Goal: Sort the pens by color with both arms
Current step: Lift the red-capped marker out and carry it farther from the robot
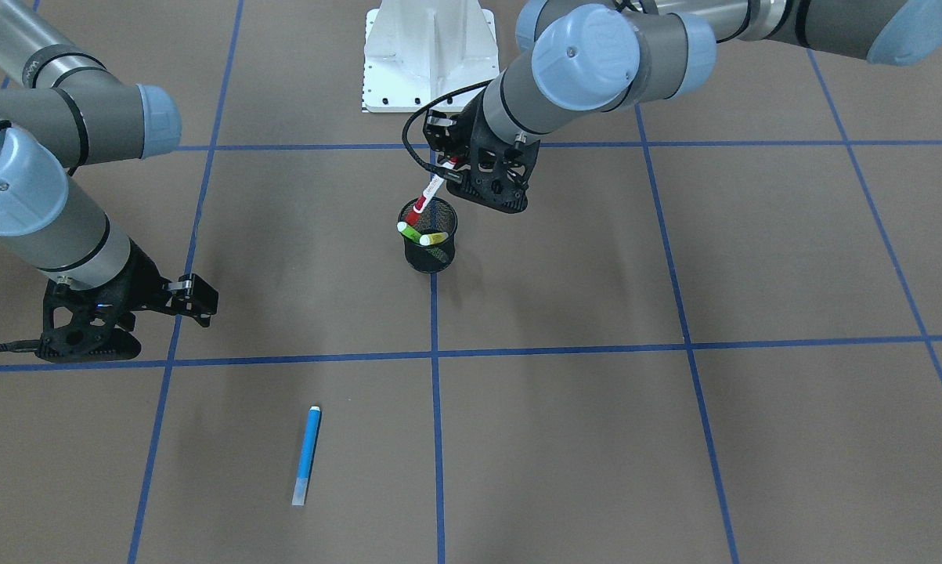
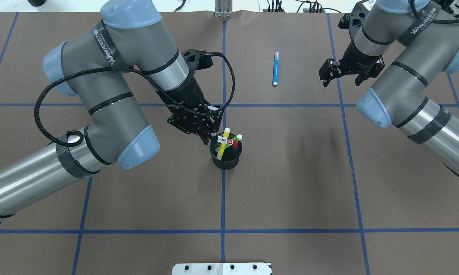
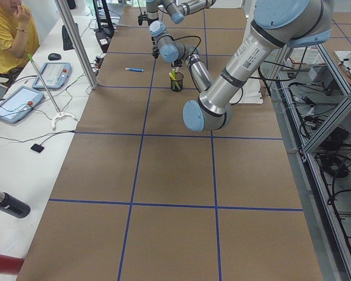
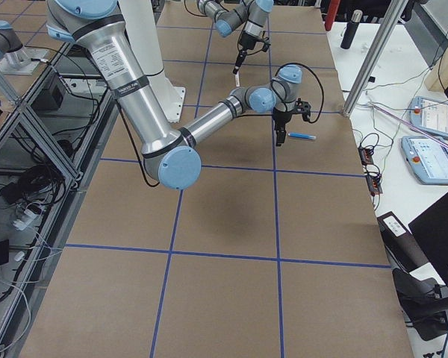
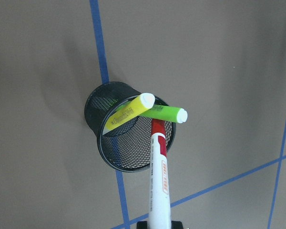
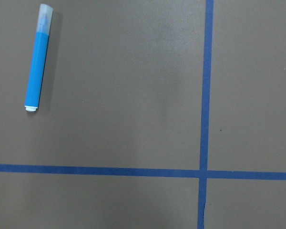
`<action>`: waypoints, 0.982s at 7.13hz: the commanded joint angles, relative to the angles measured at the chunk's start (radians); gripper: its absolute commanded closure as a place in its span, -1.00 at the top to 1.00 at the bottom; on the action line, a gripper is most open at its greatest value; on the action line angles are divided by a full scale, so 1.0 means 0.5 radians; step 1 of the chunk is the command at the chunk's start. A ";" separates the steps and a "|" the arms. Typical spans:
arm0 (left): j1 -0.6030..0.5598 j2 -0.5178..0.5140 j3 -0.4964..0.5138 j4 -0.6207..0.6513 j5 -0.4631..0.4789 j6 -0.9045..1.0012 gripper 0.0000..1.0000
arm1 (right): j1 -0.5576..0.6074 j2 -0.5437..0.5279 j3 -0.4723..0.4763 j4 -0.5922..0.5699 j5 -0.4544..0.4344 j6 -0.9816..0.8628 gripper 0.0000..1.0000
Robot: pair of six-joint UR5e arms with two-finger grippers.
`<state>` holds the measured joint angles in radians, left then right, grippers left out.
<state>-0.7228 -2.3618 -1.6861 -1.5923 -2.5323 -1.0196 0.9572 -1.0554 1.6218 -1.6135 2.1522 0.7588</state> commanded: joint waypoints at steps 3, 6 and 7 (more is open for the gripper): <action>-0.192 0.005 -0.150 0.058 -0.019 -0.025 -1.00 | 0.000 0.000 0.002 0.003 -0.003 0.004 1.00; -0.251 -0.028 -0.043 -0.009 0.274 -0.114 -1.00 | 0.000 0.000 0.002 0.006 0.000 0.001 1.00; -0.251 -0.047 0.085 -0.219 0.406 -0.236 -1.00 | 0.000 0.000 0.002 0.006 0.000 -0.002 1.00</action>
<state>-0.8462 -2.3745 -1.7032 -1.6140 -2.4078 -1.0881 0.9572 -1.0554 1.6226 -1.6112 2.1519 0.7591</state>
